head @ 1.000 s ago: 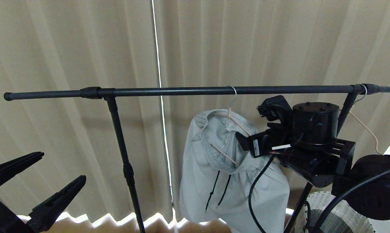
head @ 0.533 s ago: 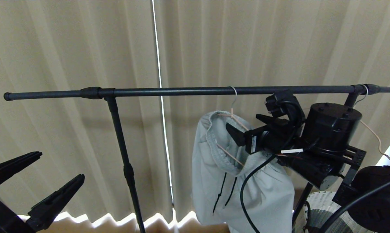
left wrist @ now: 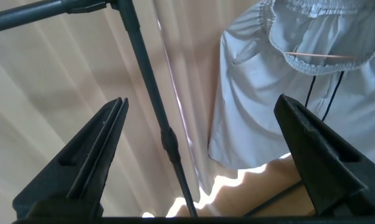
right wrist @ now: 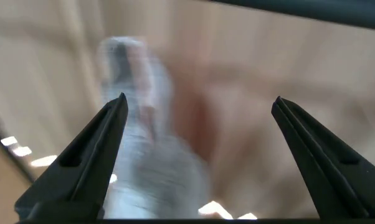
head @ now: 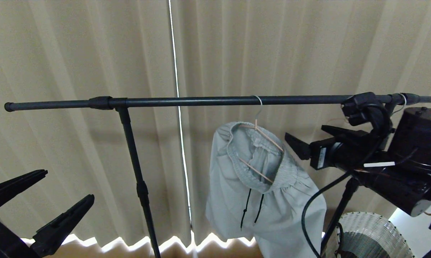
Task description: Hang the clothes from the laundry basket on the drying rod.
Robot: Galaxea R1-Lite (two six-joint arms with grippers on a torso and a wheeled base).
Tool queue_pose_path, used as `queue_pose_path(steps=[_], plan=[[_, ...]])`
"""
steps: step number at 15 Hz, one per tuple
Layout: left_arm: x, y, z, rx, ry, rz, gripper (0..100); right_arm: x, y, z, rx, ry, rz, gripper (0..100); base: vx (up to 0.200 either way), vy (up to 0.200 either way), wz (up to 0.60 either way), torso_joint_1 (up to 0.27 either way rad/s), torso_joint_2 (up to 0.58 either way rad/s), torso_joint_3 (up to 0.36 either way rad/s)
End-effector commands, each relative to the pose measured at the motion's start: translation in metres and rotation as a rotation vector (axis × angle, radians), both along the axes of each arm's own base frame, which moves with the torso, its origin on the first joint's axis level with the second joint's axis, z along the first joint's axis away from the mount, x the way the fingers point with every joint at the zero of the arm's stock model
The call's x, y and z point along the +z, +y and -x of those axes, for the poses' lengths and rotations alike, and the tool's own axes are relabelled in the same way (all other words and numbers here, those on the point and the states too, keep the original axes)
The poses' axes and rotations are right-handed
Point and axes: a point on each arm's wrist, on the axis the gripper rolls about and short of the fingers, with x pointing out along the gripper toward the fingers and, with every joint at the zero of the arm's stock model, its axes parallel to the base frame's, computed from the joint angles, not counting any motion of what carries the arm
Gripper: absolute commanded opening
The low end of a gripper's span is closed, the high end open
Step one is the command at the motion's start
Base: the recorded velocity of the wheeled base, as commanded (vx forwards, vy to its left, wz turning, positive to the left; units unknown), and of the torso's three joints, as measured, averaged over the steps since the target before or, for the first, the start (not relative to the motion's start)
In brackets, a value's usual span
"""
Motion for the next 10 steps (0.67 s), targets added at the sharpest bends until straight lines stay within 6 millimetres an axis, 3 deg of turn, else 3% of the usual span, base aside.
queue_pose_path(steps=[1, 6, 9, 10], plan=[[-0.001, 0.0, 0.0, 0.001, 0.004, -0.002, 100, 0.007, -0.033, 0.018, -0.09, -0.018, -0.009, 100, 0.0, 0.0, 0.0, 0.0, 0.0, 0.0], [-0.006, 0.004, 0.0, 0.041, 0.02, -0.007, 100, -0.023, -0.071, 0.033, -0.263, 0.077, 0.043, 100, 0.0, 0.0, 0.0, 0.0, 0.0, 0.0], [-0.02, 0.015, 0.001, 0.153, 0.069, -0.019, 100, -0.04, -0.085, 0.037, -0.318, 0.14, 0.097, 100, 0.0, 0.0, 0.0, 0.0, 0.0, 0.0], [-0.031, 0.02, 0.003, 0.211, 0.105, -0.026, 100, -0.047, -0.09, 0.04, -0.331, 0.165, 0.134, 100, -0.2, 0.0, 0.0, 0.002, 0.0, 0.002]])
